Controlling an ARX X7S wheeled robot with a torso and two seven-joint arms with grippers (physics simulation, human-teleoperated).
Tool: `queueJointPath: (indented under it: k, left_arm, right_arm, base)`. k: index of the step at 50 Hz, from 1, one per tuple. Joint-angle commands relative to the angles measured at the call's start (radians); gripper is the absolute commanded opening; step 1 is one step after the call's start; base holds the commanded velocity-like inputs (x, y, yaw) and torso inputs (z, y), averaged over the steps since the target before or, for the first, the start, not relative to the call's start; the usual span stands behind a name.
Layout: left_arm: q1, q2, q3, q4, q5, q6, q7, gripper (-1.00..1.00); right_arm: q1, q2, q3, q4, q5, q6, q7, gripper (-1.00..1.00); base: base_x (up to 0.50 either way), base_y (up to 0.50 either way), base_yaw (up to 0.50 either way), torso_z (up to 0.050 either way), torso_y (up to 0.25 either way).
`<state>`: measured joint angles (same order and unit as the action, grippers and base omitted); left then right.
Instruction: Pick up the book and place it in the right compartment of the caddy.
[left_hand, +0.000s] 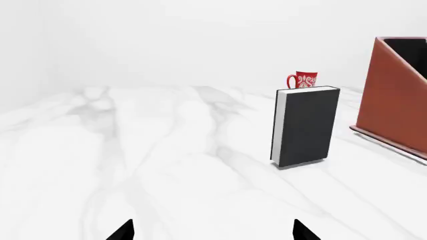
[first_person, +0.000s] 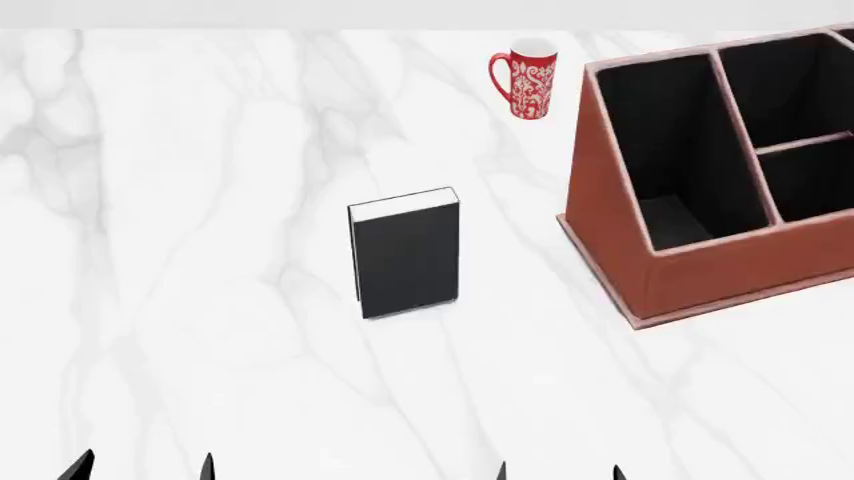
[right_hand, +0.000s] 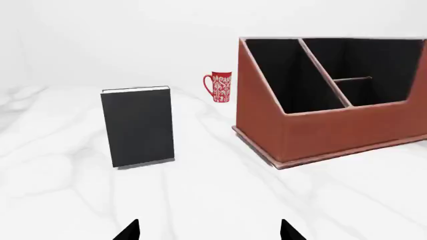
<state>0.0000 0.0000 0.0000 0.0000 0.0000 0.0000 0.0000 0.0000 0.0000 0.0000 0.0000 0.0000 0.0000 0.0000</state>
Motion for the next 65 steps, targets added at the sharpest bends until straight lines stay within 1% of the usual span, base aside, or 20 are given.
queueJointPath:
  k: [1,15,16,21,22,26,54,56,62,65]
  left_arm:
    - [0.000,-0.016,0.019,-0.001,-0.015,-0.001,-0.018,1.00]
    - [-0.001,-0.052,0.061,0.004,-0.052,-0.012,-0.065,1.00]
    - [-0.001,-0.053,0.063,0.005,-0.038,-0.012,-0.081,1.00]
    - [-0.003,-0.061,0.079,0.002,-0.044,-0.019,-0.086,1.00]
    - [0.002,-0.064,0.082,0.002,-0.041,0.007,-0.088,1.00]
    - [0.003,-0.069,0.083,0.006,-0.048,0.004,-0.099,1.00]
    - [0.004,-0.105,0.124,0.013,-0.066,0.017,-0.139,1.00]
    - [0.005,-0.107,0.125,0.018,-0.069,0.014,-0.142,1.00]
    - [0.009,-0.115,0.113,0.048,-0.075,-0.018,-0.169,1.00]
    - [0.035,-0.131,0.075,0.113,-0.077,-0.059,-0.209,1.00]
  right_arm:
    - [0.000,0.017,-0.021,0.001,0.011,-0.002,0.019,1.00]
    - [-0.010,0.056,-0.065,-0.008,0.037,-0.014,0.063,1.00]
    - [-0.010,0.057,-0.067,-0.007,0.040,-0.015,0.064,1.00]
    - [-0.013,0.064,-0.077,0.008,0.044,-0.034,0.073,1.00]
    - [-0.014,0.066,-0.079,0.004,0.045,-0.033,0.075,1.00]
    - [-0.014,0.074,-0.083,-0.027,0.066,0.007,0.072,1.00]
    - [-0.010,0.106,-0.119,-0.042,0.092,0.007,0.112,1.00]
    - [-0.014,0.112,-0.124,-0.050,0.106,0.009,0.099,1.00]
    - [-0.011,0.115,-0.130,-0.058,0.097,0.017,0.121,1.00]
    - [-0.008,0.119,-0.132,-0.067,0.092,0.035,0.133,1.00]
  base:
    - [0.00,0.00,0.00,0.000,0.000]
    - [0.00,0.00,0.00,0.000,0.000]
    - [0.00,0.00,0.00,0.000,0.000]
    - [0.00,0.00,0.00,0.000,0.000]
    - [0.00,0.00,0.00,0.000,0.000]
    - [0.00,0.00,0.00,0.000,0.000]
    - [0.00,-0.45,0.00,0.000,0.000]
    - [0.01,-0.12,0.00,0.000,0.000]
    - [0.00,0.00,0.00,0.000,0.000]
    - [0.00,0.00,0.00,0.000,0.000]
